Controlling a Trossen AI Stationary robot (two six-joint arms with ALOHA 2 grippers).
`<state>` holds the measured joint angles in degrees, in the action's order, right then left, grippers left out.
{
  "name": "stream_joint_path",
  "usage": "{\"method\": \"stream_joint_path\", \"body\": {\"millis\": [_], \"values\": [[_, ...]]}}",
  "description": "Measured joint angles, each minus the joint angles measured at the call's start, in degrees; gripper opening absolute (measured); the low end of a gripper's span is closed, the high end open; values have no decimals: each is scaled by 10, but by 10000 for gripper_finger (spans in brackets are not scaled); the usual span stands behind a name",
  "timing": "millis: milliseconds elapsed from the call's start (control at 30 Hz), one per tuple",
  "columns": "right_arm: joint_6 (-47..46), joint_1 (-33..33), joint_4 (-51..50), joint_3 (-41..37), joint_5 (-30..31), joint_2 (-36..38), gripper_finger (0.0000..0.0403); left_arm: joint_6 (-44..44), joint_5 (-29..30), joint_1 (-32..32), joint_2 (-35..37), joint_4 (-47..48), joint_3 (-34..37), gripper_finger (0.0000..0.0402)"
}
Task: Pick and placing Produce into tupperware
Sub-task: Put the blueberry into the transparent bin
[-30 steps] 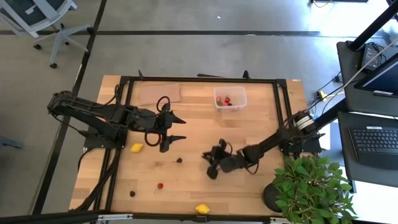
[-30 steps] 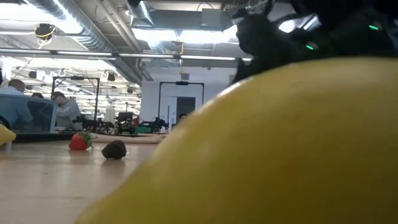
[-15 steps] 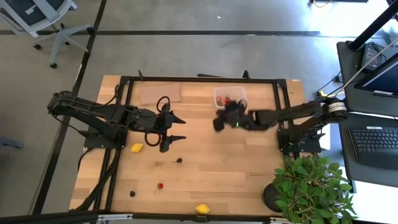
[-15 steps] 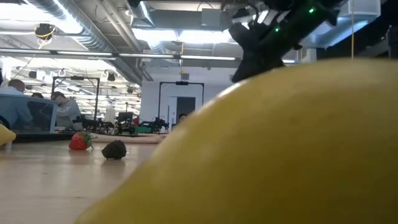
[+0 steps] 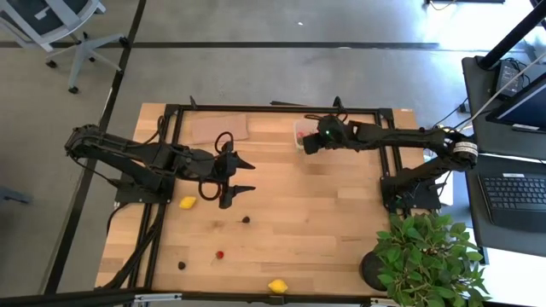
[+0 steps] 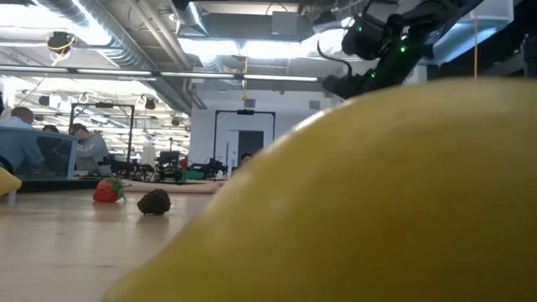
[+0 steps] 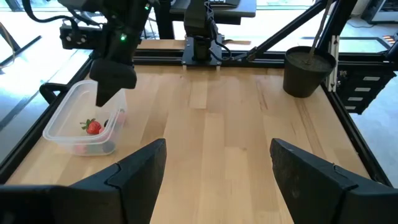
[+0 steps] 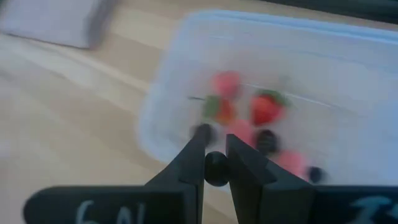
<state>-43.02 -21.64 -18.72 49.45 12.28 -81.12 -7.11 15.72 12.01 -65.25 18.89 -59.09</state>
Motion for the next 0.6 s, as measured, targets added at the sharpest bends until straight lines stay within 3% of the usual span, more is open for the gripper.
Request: {"method": "stream_joint_path", "body": {"millis": [600], "values": [[31, -67, -22, 0, 1, -2, 75, 0, 2, 0, 0, 0, 0, 275]]}}
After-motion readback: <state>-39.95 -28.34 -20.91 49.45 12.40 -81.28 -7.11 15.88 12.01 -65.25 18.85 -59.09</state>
